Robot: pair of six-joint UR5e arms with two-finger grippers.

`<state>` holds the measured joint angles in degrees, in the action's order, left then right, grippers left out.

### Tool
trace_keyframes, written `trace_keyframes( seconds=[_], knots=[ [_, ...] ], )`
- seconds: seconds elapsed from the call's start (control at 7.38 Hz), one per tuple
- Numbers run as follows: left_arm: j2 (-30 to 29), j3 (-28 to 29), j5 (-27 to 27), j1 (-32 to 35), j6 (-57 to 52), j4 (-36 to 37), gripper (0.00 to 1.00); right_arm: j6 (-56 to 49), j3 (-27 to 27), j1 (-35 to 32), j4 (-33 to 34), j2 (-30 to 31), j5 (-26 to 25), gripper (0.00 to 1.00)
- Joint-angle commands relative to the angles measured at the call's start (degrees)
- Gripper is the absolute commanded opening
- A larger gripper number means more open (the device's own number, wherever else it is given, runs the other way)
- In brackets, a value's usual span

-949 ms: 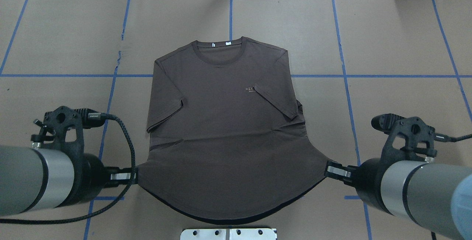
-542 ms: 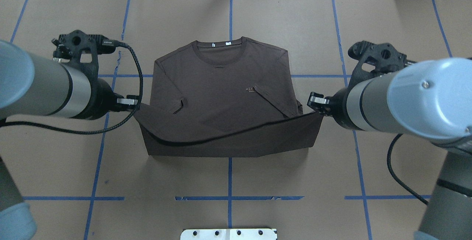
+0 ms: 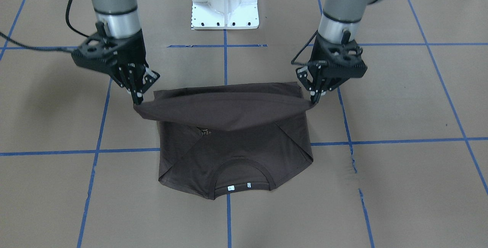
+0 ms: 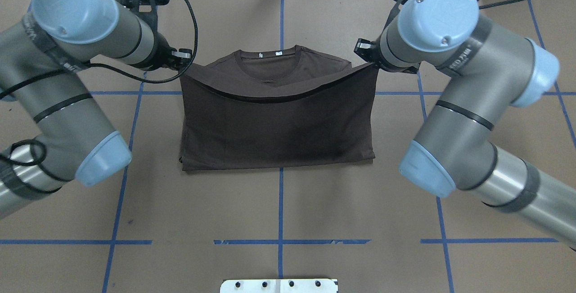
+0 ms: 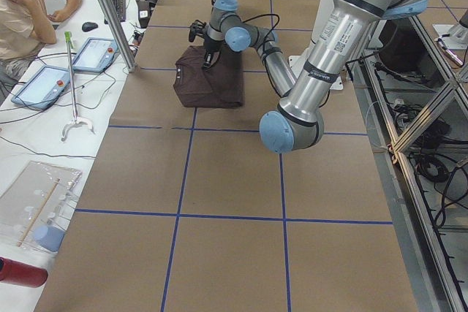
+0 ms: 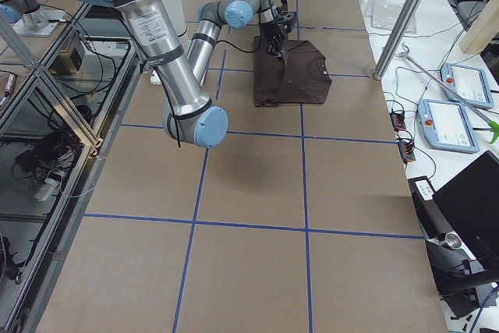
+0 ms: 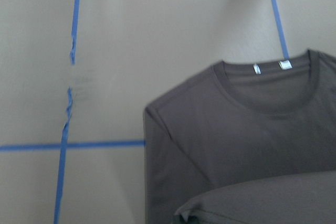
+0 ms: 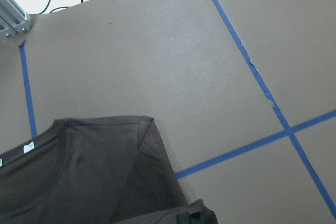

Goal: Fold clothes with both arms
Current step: 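Lift the hem with both grippers and fold it toward the collar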

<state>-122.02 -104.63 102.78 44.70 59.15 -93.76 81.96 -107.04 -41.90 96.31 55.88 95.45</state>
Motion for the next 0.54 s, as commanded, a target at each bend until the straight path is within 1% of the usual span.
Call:
trace_keyframes(
  seconds=[0.0, 0.14, 0.27, 0.41],
  knots=[
    [-4.9, 17.0, -0.2, 1.1, -0.2, -12.8, 0.00, -0.4, 16.7, -1.1, -10.8, -5.4, 0.0, 0.00],
    [-5.9, 22.7, -0.4, 1.1, -0.2, -17.3, 0.00, -0.4, 23.1, -1.2, -15.0, -7.1, -0.1, 0.00],
    [-6.4, 26.4, -0.4, 1.2, -0.9, -20.2, 0.00, -0.4, 28.1, -1.2, -19.8, -7.4, -0.3, 0.00],
    [-6.7, 28.7, -1.5, 1.2, -0.9, -21.5, 0.00, -0.5, 31.2, -1.1, -22.2, -7.4, -0.3, 0.00]
  ],
)
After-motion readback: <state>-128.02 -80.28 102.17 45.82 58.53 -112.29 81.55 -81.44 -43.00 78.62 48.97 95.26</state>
